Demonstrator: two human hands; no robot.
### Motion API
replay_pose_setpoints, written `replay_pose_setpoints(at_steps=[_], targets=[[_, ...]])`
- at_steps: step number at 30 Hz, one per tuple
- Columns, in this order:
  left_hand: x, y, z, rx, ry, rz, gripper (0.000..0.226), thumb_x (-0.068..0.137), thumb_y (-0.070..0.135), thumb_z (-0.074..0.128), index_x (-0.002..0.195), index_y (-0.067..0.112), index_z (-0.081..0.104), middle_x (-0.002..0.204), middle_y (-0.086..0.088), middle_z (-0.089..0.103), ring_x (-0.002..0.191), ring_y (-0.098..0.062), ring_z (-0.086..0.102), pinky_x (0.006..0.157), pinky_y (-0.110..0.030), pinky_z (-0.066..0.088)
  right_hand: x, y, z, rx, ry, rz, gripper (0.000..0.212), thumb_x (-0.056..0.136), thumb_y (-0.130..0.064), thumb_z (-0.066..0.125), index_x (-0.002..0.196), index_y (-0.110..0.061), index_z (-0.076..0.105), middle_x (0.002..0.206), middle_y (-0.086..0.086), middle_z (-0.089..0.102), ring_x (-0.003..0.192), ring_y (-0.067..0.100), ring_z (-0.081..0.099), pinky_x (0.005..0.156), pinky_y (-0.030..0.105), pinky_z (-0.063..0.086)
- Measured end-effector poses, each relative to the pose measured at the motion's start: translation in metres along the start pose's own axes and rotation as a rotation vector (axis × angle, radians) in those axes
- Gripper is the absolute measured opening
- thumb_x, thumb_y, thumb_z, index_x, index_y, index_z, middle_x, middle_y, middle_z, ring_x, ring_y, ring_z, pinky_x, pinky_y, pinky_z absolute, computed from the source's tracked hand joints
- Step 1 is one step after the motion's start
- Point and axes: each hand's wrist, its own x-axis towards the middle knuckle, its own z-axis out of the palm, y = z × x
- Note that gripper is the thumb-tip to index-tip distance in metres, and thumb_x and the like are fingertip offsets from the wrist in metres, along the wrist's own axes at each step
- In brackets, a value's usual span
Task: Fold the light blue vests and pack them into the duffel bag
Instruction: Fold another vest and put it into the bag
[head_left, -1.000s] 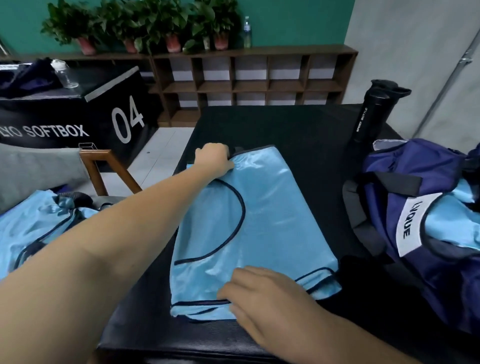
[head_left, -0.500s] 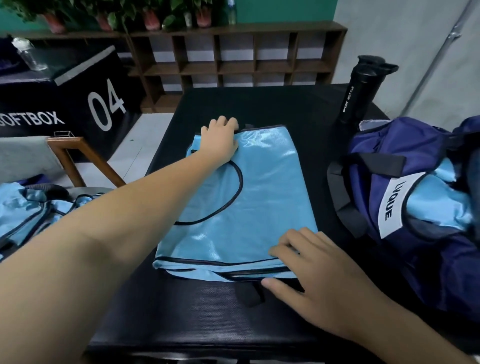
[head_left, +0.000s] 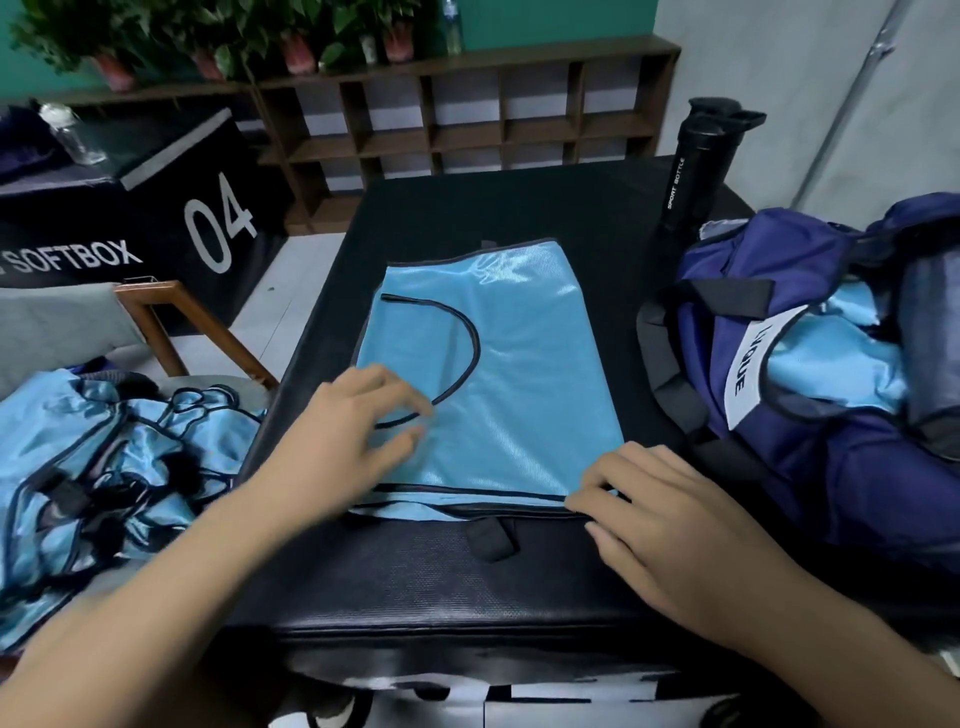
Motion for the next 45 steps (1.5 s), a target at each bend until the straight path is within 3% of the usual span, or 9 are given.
replay_pose_setpoints(at_steps=[4,8,15,22,27,31,36,41,45], targets=[[-0.05,0.009,-0.005,-0.055,-0.024,-0.023,0.017,0.097,0.054,0.067,0.109,0.044,0.071,0.113,0.022,0.062,0.112,-0.007,0.063,0.093,-0.046,0.053,-0.003,0.007,-0.001,0.024,0.015,0.014,0.017,0.091,-0.009,0.072,0.103,-0.02,0.07,0.101,-0.006,0.057,0.088,0.021,0.054,0.077,0.036,0.046],[-0.071,0.01,-0.006,-0.105,-0.017,-0.04,0.011,0.094,0.035,0.082,0.103,0.037,0.075,0.105,0.021,0.066,0.102,-0.006,0.069,0.09,-0.03,0.053,-0.003,0.012,-0.004,0.054,0.02,0.05,0.014,0.091,-0.015,0.072,0.103,-0.021,0.068,0.099,-0.007,0.057,0.089,0.018,0.052,0.081,0.03,0.045],[-0.087,0.0,0.003,0.145,0.069,0.056,0.023,0.096,0.052,0.067,0.106,0.033,0.078,0.104,0.022,0.066,0.094,-0.009,0.066,0.082,-0.03,0.048,-0.003,0.018,0.001,0.06,-0.052,0.169,0.019,0.088,-0.033,0.069,0.106,-0.027,0.068,0.099,-0.014,0.055,0.09,0.01,0.051,0.078,0.016,0.029],[-0.091,-0.002,0.006,0.037,0.137,0.006,0.032,0.094,0.054,0.071,0.109,0.029,0.082,0.106,0.022,0.069,0.101,-0.002,0.068,0.093,-0.022,0.053,0.008,0.012,0.004,0.068,-0.075,0.197,0.023,0.088,-0.045,0.06,0.101,-0.026,0.06,0.096,-0.01,0.05,0.087,0.015,0.045,0.08,0.031,0.043],[-0.083,-0.003,0.008,0.042,0.144,-0.017,0.026,0.094,0.051,0.07,0.102,0.029,0.082,0.1,0.023,0.068,0.095,0.001,0.067,0.086,-0.02,0.053,0.014,0.008,0.005,0.05,-0.126,0.203,0.008,0.086,-0.03,0.054,0.092,-0.025,0.052,0.089,-0.009,0.047,0.082,0.018,0.046,0.077,0.035,0.043],[-0.075,-0.002,0.014,0.086,0.161,-0.025,0.019,0.091,0.041,0.066,0.095,0.026,0.077,0.093,0.019,0.066,0.086,-0.009,0.066,0.078,-0.033,0.056,0.02,0.009,0.004,0.019,-0.204,0.261,0.011,0.081,-0.023,0.05,0.089,-0.027,0.044,0.084,-0.01,0.043,0.079,0.018,0.042,0.076,0.036,0.044],[-0.071,-0.004,0.017,0.127,0.122,0.007,0.01,0.087,0.032,0.063,0.093,0.025,0.067,0.094,0.016,0.057,0.085,-0.015,0.057,0.074,-0.042,0.05,0.027,0.005,-0.01,-0.034,-0.36,0.314,0.01,0.089,-0.023,0.048,0.097,-0.025,0.042,0.095,-0.01,0.044,0.091,0.018,0.04,0.081,0.03,0.03],[-0.074,0.002,0.006,0.098,0.066,0.018,0.009,0.089,0.032,0.061,0.096,0.028,0.06,0.102,0.02,0.058,0.09,-0.013,0.057,0.078,-0.036,0.043,0.028,0.016,-0.007,-0.011,-0.348,0.225,0.013,0.08,-0.03,0.04,0.09,-0.026,0.047,0.092,-0.01,0.04,0.088,0.016,0.036,0.083,0.029,0.032],[-0.081,0.011,-0.006,0.052,0.042,-0.034,0.008,0.093,0.04,0.057,0.095,0.032,0.058,0.089,0.02,0.059,0.082,-0.006,0.054,0.082,-0.025,0.039,0.029,0.009,-0.023,0.046,-0.275,0.219,0.006,0.091,-0.023,0.048,0.094,-0.024,0.043,0.085,-0.011,0.042,0.085,0.018,0.042,0.079,0.02,0.033]])
